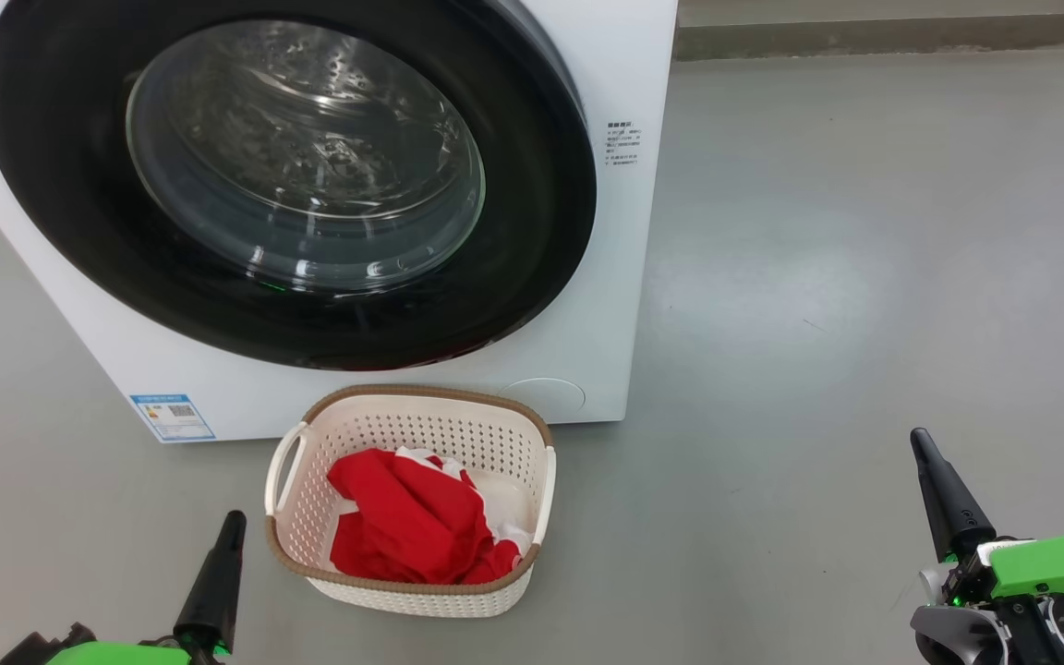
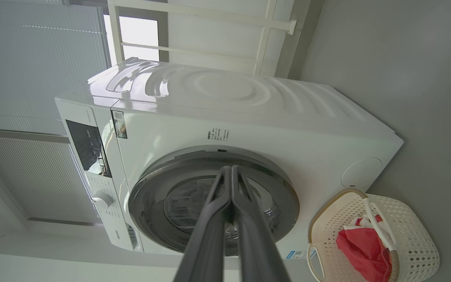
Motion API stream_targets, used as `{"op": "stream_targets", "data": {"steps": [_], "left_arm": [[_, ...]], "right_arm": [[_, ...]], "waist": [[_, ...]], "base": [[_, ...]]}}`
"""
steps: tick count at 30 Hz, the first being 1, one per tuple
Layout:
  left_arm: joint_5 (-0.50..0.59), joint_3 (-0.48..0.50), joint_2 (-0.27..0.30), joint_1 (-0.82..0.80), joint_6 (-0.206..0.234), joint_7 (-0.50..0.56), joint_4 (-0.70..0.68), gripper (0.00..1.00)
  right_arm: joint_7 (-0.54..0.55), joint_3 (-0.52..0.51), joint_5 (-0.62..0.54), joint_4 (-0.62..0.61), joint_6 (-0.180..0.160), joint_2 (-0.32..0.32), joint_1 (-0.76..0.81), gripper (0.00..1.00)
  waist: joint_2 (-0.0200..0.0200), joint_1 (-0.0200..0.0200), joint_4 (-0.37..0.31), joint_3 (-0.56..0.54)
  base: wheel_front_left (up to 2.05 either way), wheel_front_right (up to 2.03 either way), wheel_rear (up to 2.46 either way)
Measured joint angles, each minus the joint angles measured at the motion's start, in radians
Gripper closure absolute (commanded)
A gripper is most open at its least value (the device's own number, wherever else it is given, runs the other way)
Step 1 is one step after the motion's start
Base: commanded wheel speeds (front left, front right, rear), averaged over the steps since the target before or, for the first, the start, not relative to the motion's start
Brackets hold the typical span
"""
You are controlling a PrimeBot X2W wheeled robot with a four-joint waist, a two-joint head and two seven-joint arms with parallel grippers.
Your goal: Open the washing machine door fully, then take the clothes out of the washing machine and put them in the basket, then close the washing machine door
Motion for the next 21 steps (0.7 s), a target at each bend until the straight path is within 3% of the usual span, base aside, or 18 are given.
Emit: {"op": "stream_targets", "data": {"steps": [21], "left_arm": [[0.000,0.000,0.000,0.000,0.000,0.000,0.000,1.00]], "right_arm": [[0.000,-0.002,0.000,0.000,0.000,0.000,0.000,1.00]], "waist": [[0.0000,0.0000,0.000,0.000]], "base": [[0.00,0.00,0.00]]}}
